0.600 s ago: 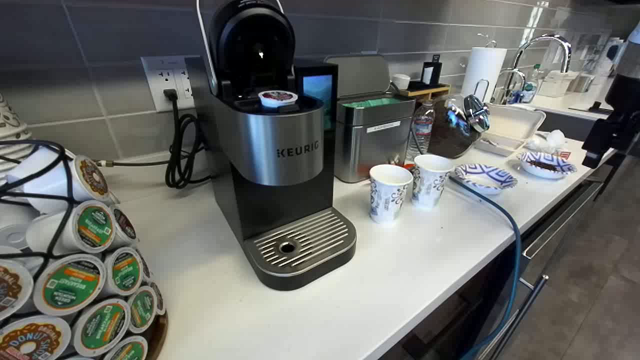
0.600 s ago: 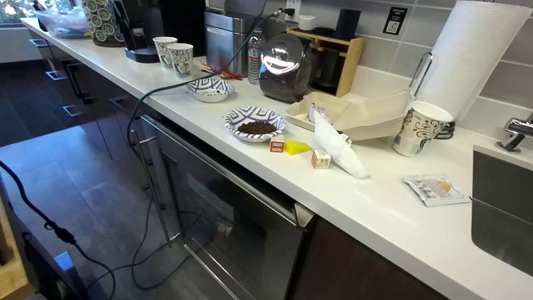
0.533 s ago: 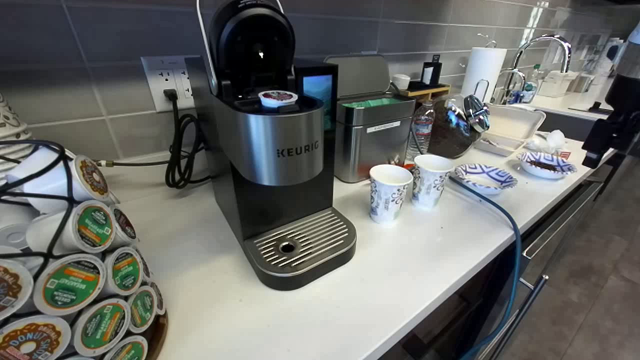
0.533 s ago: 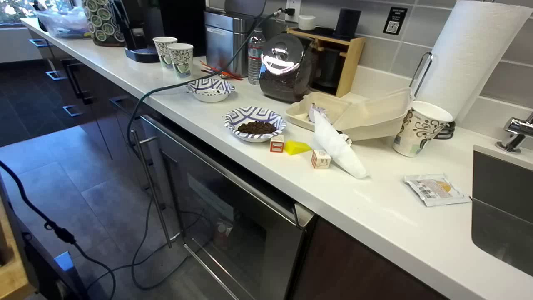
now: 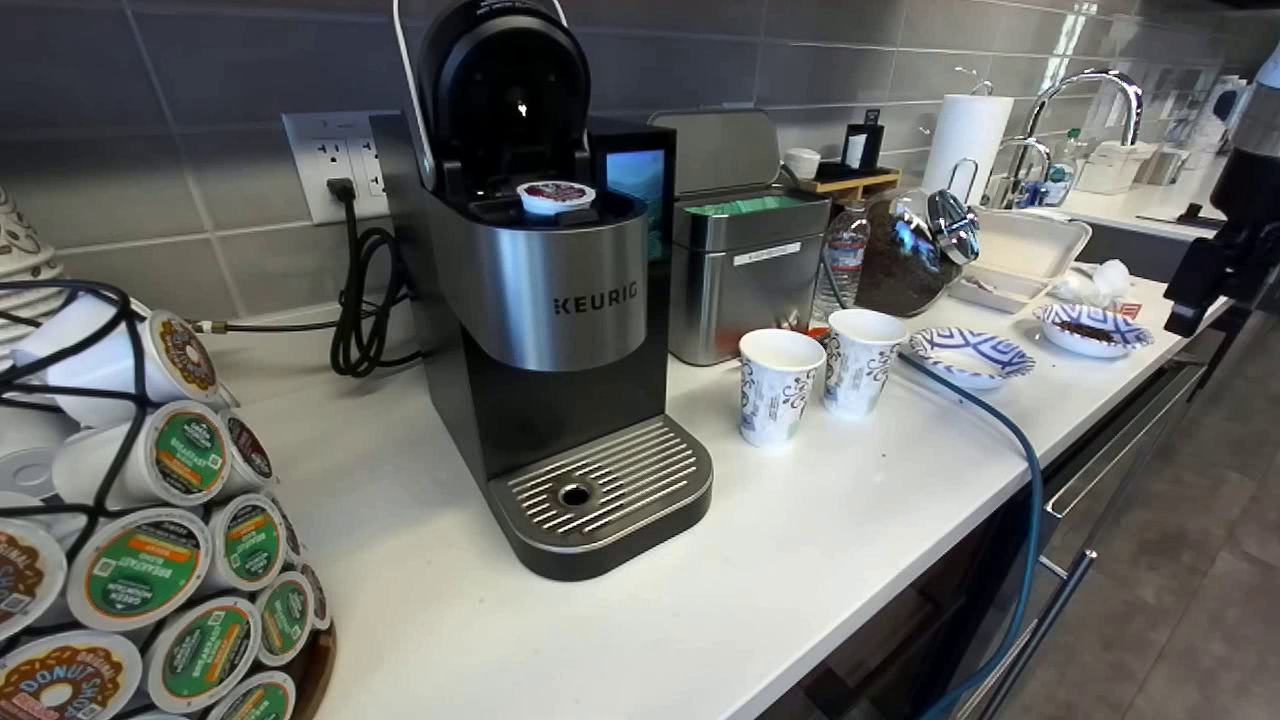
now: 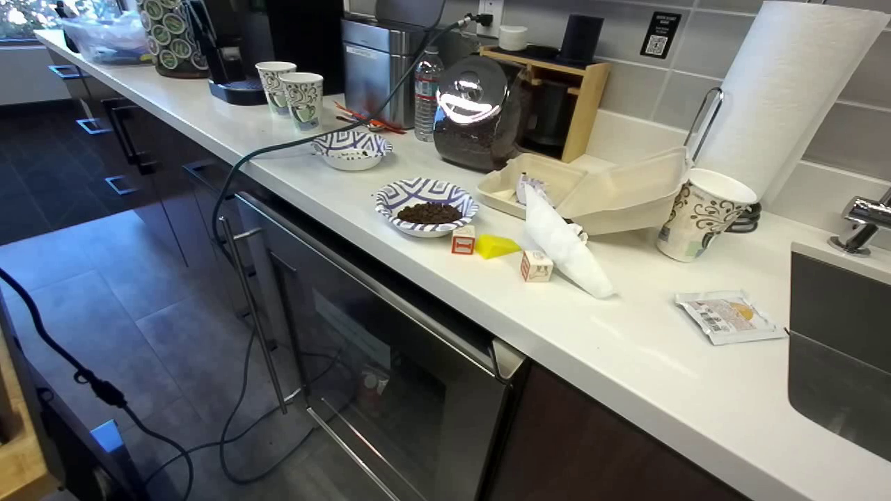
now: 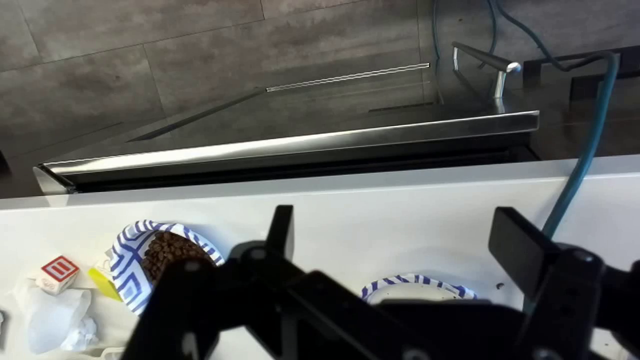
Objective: Pick up the paper cup on the right and put it on the drip tray
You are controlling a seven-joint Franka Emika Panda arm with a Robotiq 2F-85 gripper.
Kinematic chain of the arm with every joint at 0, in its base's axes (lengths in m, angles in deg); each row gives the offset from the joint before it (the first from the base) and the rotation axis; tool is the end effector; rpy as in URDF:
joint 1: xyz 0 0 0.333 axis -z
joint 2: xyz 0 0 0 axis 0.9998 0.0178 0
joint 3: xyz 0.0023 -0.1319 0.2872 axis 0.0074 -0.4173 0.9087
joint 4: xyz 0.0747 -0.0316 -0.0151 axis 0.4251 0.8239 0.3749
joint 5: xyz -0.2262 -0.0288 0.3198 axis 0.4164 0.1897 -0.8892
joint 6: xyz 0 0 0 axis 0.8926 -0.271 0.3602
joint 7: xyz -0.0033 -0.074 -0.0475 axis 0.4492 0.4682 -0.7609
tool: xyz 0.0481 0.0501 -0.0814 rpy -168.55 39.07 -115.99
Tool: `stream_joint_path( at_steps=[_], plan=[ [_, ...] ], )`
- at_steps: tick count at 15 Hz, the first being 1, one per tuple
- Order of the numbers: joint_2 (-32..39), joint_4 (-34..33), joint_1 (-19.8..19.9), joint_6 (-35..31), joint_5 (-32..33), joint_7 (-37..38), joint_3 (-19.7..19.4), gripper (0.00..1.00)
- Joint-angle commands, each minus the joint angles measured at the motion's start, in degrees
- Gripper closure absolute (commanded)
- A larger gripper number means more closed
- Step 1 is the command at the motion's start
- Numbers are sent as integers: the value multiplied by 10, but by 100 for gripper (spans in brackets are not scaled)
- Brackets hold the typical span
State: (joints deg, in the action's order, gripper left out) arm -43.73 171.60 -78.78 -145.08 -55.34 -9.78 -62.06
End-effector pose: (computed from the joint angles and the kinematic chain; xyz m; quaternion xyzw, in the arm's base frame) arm 0.4252 -0.0721 0.4065 0.9888 -0.0703 0.0244 0.1295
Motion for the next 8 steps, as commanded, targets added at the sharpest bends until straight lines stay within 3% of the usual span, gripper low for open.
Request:
stream_joint_path(
  at_steps=[1,4,8],
  plan=[
    [0,-1,-11,2,4,3,-10,0],
    [0,-1,-11,2,4,3,-10,0],
    [40,-57,-38,1,-113,86,-2,0]
  ],
)
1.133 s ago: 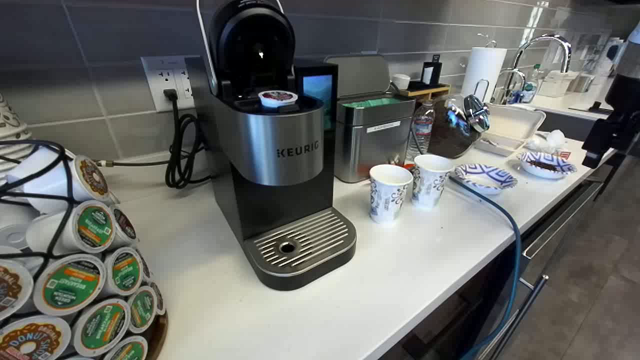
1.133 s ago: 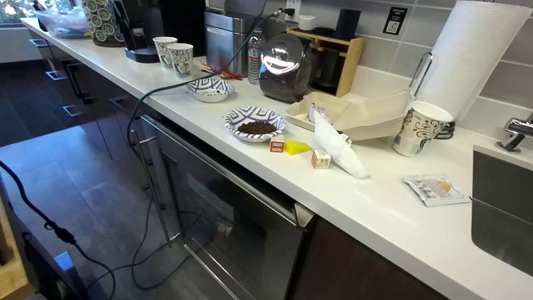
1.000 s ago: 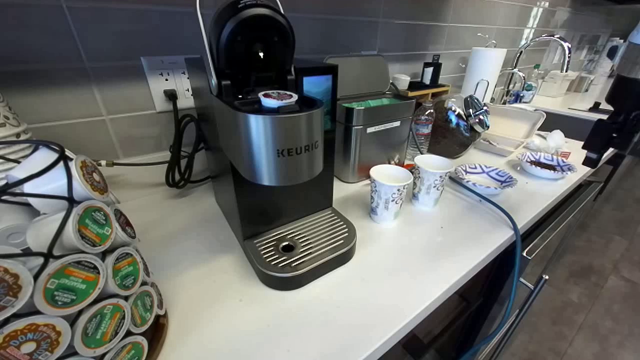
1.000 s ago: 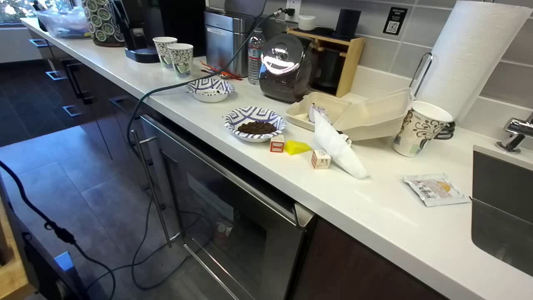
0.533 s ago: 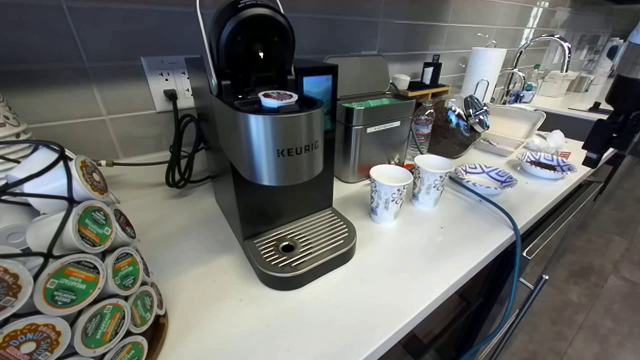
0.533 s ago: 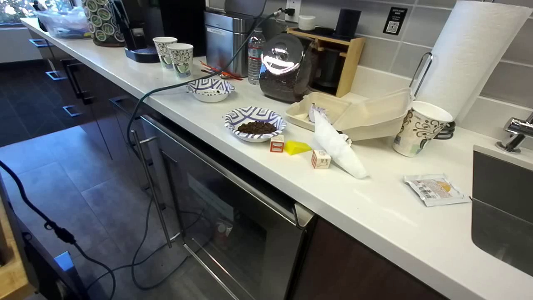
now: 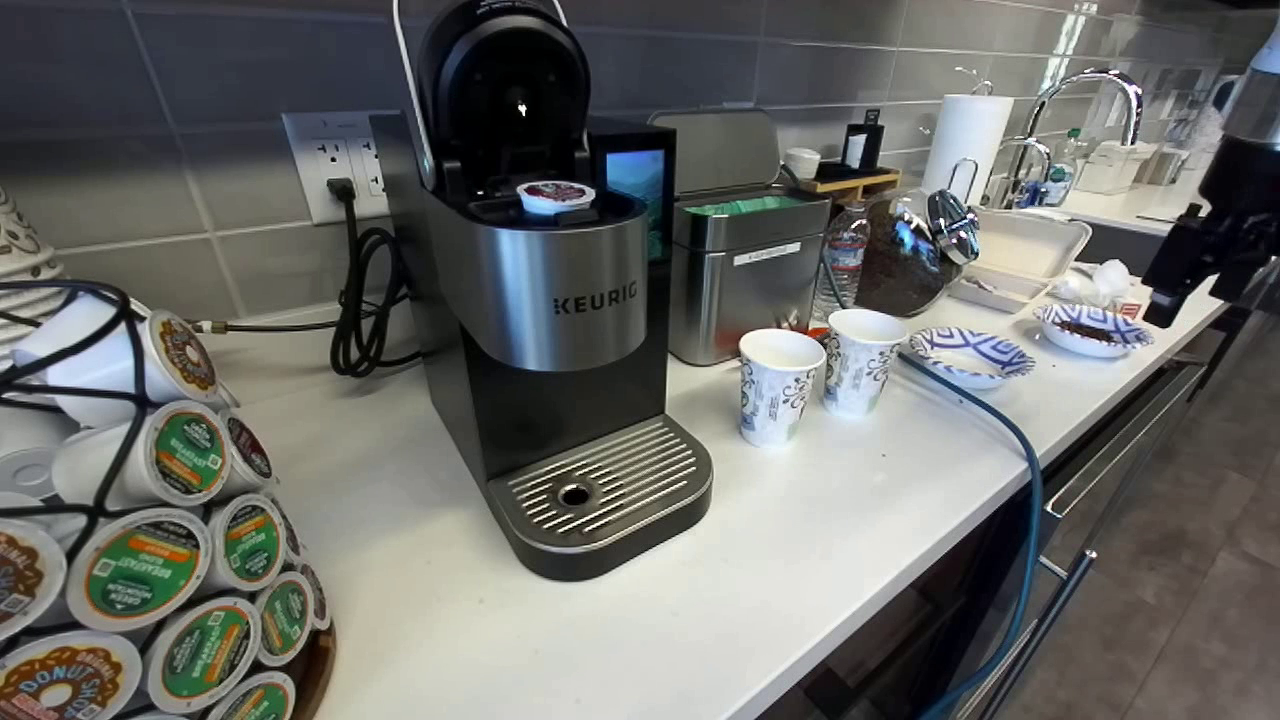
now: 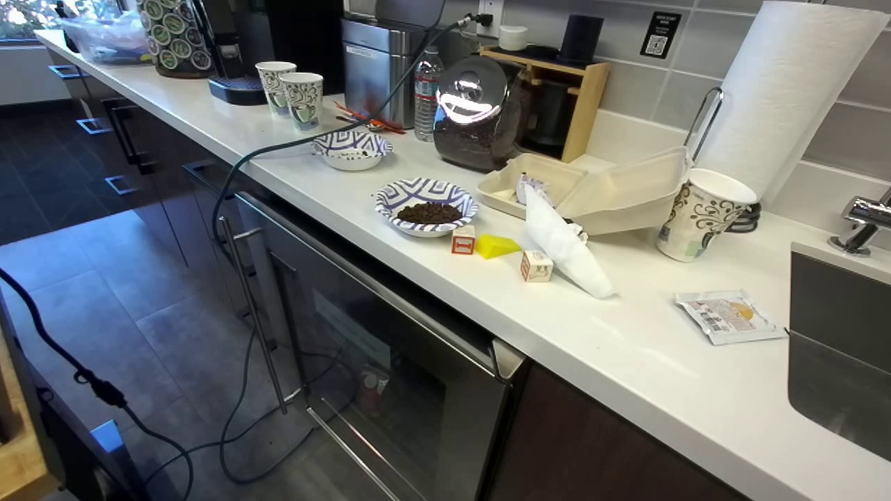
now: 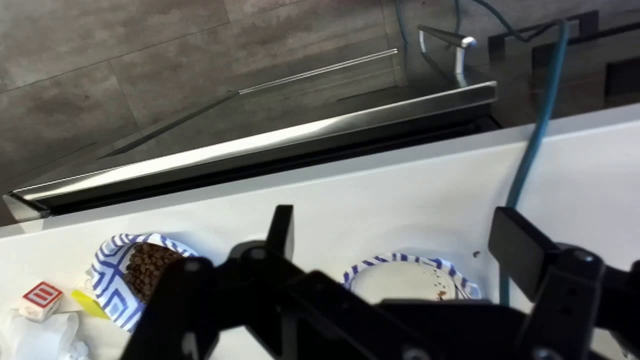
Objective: Pick up the paper cup on the right and put it on the drip tray
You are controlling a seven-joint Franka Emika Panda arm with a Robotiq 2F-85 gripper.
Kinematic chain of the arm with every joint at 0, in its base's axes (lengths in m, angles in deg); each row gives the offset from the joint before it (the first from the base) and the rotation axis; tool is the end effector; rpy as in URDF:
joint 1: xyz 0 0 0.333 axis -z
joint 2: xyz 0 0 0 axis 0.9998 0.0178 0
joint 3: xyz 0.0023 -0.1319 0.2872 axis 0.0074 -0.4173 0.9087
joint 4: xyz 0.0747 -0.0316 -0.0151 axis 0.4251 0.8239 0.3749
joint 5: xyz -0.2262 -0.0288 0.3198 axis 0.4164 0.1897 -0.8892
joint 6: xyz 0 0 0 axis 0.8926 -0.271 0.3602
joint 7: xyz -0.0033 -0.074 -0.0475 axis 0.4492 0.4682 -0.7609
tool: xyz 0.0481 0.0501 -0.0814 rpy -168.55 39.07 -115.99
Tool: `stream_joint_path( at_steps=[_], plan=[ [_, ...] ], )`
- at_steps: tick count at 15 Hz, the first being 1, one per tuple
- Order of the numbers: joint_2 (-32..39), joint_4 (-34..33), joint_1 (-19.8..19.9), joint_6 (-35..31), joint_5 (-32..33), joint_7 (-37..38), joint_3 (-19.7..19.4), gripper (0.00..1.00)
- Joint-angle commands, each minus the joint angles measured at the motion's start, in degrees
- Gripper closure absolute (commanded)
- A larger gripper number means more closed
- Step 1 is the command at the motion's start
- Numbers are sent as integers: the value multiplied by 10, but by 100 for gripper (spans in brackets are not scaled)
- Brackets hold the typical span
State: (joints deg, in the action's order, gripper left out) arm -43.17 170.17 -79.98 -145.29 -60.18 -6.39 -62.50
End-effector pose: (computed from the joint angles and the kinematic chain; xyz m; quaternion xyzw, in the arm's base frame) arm 0.4334 -0.0646 0.4134 0.9879 -0.1185 0.0370 0.0933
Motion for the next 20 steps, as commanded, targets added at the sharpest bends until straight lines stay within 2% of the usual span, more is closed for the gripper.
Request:
stream_joint_path(
  at_steps=[1,4,7,10,18,20],
  plan=[
    [47,-62,-33,3,-88,75,8,0],
    [83,-112,-53,-16,-137,164,30,0],
    [138,-165,-63,-46,-129,270,51,0],
    [177,-192,-80,-65,-103,347,56,0],
    [249,-222,-114,-82,-91,400,31,0],
    [260,-224,-119,-93,-88,406,26,18]
  ],
)
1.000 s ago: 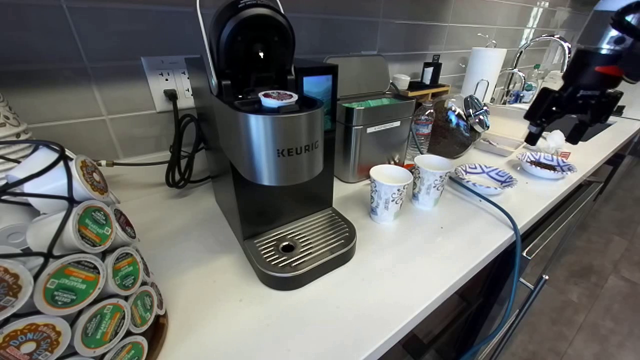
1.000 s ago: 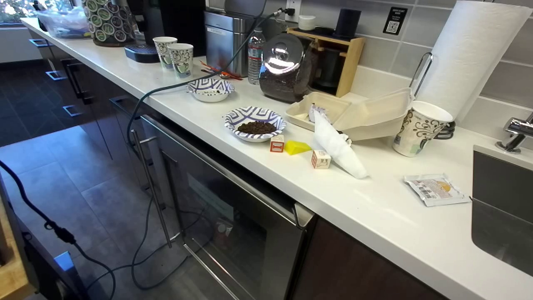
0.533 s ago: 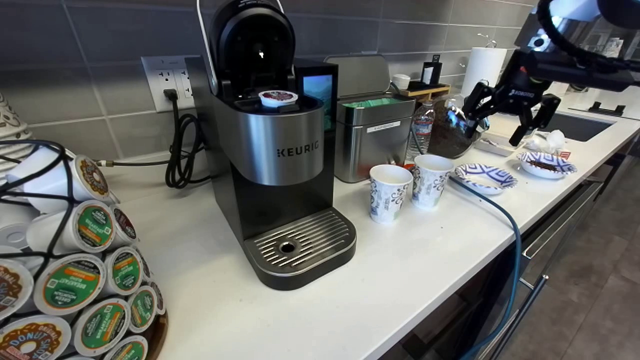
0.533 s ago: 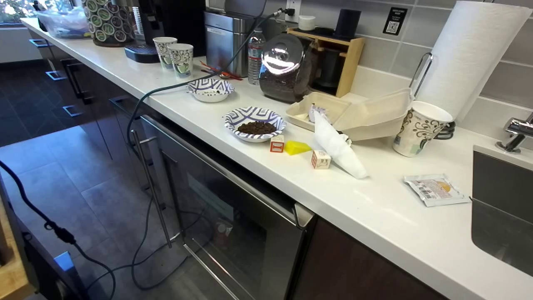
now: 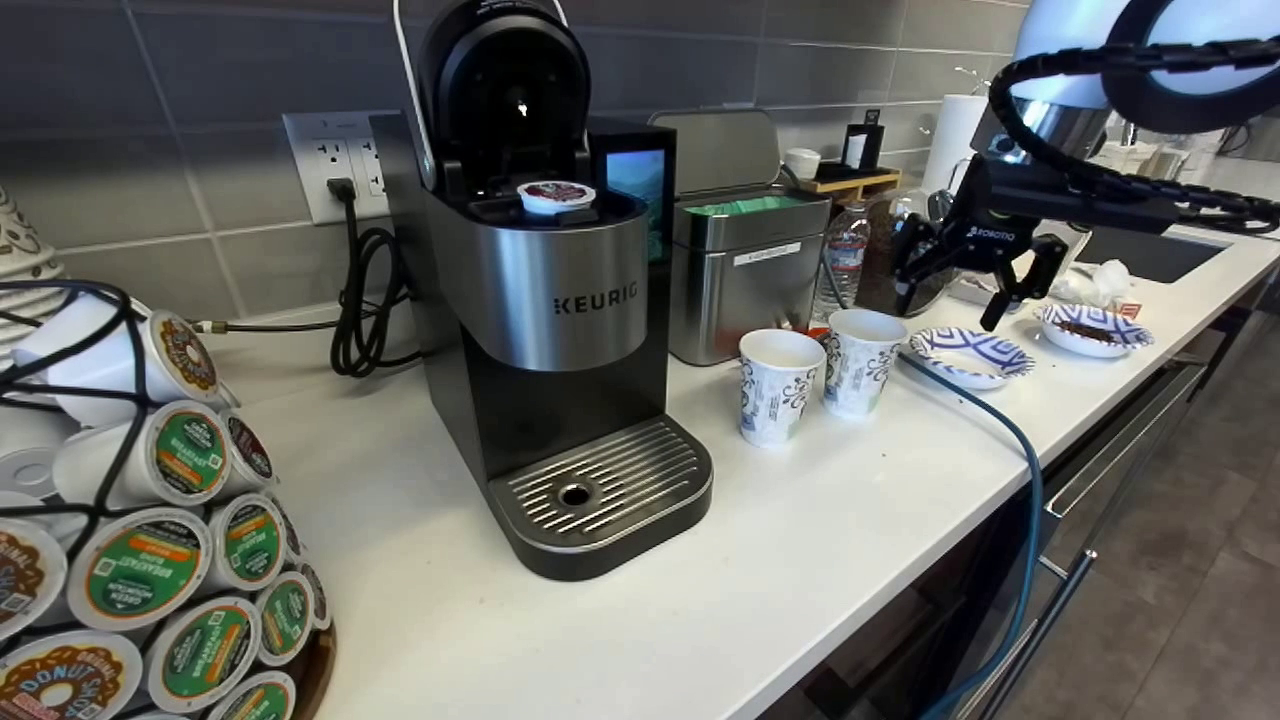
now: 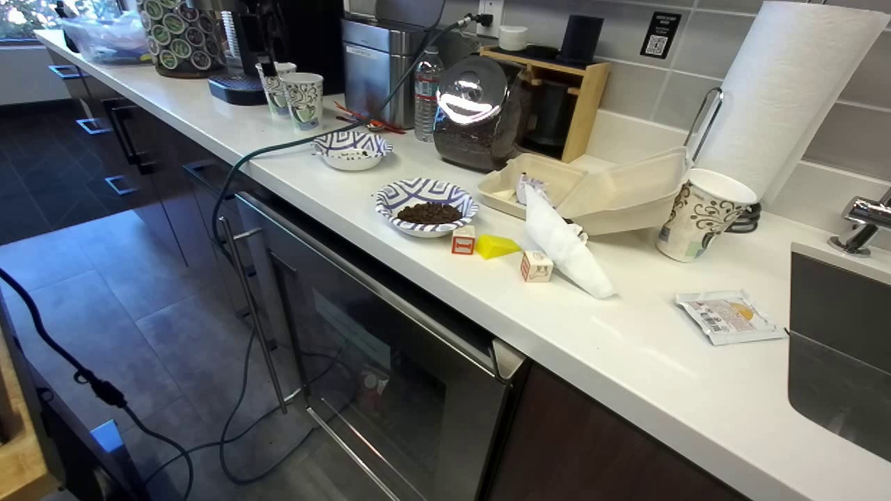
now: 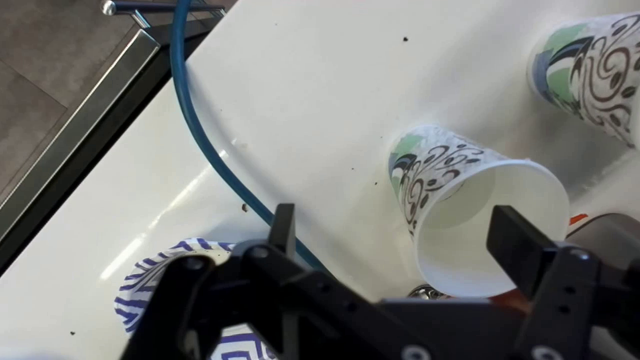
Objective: Pick up the paper cup on the right and put it on the drip tray
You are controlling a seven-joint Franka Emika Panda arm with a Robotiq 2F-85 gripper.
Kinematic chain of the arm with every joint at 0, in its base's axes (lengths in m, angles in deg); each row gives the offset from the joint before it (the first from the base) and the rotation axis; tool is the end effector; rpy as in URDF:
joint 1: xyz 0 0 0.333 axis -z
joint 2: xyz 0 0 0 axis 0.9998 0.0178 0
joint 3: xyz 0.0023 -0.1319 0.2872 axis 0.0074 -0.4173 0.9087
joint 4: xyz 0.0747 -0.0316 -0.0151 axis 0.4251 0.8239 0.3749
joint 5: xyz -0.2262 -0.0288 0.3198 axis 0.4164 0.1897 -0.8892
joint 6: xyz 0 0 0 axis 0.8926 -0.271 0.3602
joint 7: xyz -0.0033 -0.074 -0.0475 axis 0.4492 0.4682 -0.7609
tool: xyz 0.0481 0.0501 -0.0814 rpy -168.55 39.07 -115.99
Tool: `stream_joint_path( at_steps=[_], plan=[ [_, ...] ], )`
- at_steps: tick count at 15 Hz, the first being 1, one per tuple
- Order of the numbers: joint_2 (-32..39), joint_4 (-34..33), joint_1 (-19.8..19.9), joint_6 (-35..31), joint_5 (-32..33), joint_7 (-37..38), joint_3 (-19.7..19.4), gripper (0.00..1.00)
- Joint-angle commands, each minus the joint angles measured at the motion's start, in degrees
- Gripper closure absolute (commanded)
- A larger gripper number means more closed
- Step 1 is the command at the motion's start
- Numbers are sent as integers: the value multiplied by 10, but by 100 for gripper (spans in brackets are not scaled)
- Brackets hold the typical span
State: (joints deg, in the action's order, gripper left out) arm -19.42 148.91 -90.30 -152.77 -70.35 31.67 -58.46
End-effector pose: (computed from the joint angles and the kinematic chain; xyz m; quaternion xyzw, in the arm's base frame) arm 0.5688 0.0663 0.3872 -0.9271 0.3666 -0.0733 0.0253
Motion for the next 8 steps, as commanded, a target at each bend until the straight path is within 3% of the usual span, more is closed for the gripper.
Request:
stream_joint_path(
  at_steps=[1,2,4,8],
  plan=[
    [28,-14,-19,-22,15,28,-18,27],
    [33,-15,-22,-26,17,32,-20,38],
    [39,-16,-27,-32,20,35,-25,49],
    [49,-19,-35,-46,23,42,-33,52]
  ],
)
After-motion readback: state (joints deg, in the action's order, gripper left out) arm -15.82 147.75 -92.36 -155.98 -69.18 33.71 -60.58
